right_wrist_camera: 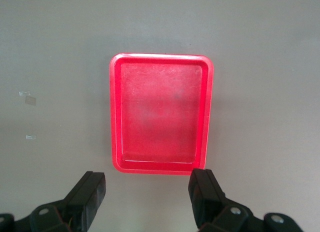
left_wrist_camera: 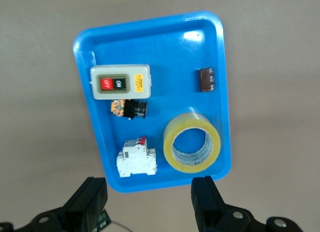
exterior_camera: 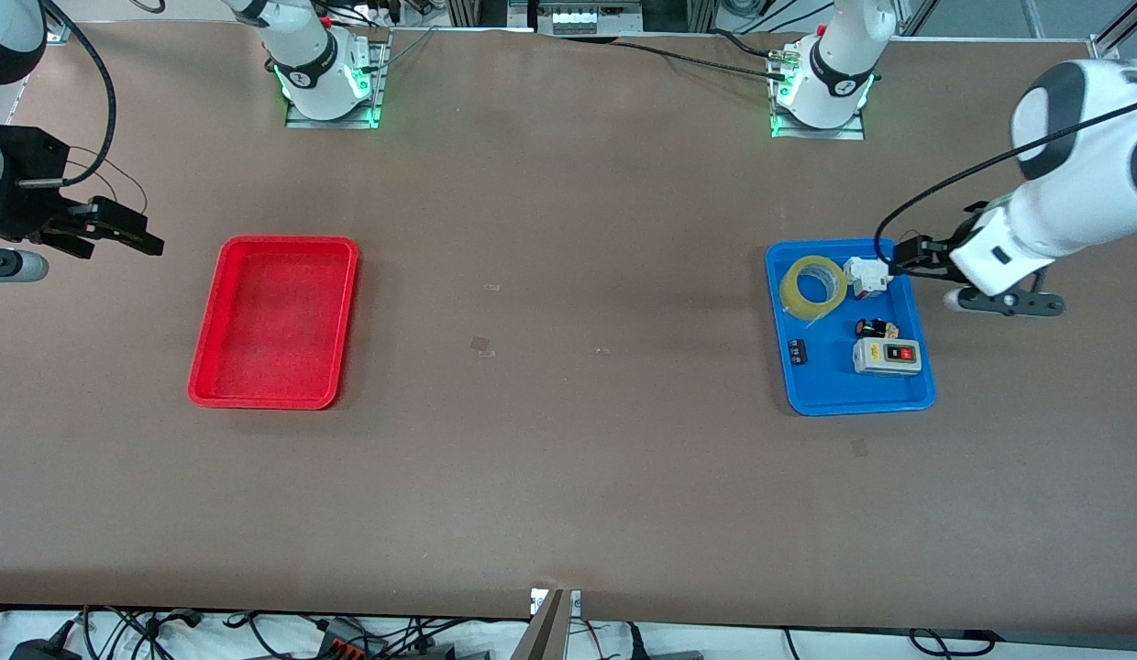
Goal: Place and move tape with both arms
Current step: 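Reach the left gripper down to the yellow tape roll in the blue tray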
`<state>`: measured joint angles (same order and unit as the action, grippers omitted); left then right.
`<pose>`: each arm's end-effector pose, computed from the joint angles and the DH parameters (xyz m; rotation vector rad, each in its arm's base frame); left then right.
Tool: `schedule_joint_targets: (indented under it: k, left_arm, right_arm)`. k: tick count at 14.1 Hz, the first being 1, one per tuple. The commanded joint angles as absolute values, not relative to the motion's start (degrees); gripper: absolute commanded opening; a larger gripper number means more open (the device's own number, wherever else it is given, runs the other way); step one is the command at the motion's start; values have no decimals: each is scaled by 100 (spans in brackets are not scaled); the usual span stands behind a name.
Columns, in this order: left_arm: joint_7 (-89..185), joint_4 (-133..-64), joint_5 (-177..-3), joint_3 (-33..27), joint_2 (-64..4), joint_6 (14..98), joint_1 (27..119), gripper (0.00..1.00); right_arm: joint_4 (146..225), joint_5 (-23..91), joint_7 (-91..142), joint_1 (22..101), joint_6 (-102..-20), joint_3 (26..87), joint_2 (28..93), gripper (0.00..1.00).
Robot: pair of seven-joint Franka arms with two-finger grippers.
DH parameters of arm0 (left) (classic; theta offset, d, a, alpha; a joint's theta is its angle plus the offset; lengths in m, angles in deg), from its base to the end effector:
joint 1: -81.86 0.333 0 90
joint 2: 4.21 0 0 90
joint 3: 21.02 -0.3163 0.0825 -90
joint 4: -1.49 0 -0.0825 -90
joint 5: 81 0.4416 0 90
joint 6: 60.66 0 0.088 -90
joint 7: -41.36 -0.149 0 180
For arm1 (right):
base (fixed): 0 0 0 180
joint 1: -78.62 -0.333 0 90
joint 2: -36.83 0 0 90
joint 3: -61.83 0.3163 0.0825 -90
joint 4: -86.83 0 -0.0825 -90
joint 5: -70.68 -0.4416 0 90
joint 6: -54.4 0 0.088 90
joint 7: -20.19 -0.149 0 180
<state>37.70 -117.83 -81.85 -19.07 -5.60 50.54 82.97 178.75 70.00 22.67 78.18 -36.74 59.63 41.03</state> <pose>0.5740 -0.0100 0.3311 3.1106 -0.1122 -0.2583 0.6278 -0.0169 0.5213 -3.1264 -0.0184 0.1353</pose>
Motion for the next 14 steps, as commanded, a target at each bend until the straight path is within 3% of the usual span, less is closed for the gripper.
schedule_joint_targets:
  k: [1,4,8,14]
  left_arm:
    - [3723,-12777,-8214,-1786,-210,5902,8310,100]
    - [3767,-13314,-8240,-1768,-394,6720,8292,100]
    - [4364,-13377,-8267,-1593,-956,7204,8292,100]
    - [4471,-13333,-8258,-1575,-1449,7328,8292,100]
  right_arm:
    - [17868,7024,2274,7818,-3665,5999,4078,100]
    - [17868,7033,2274,7818,-3665,5999,4078,100]
    - [17868,7033,2283,7818,-3656,5999,4078,100]
    - [17868,7033,2283,7818,-3656,5999,4069,100]
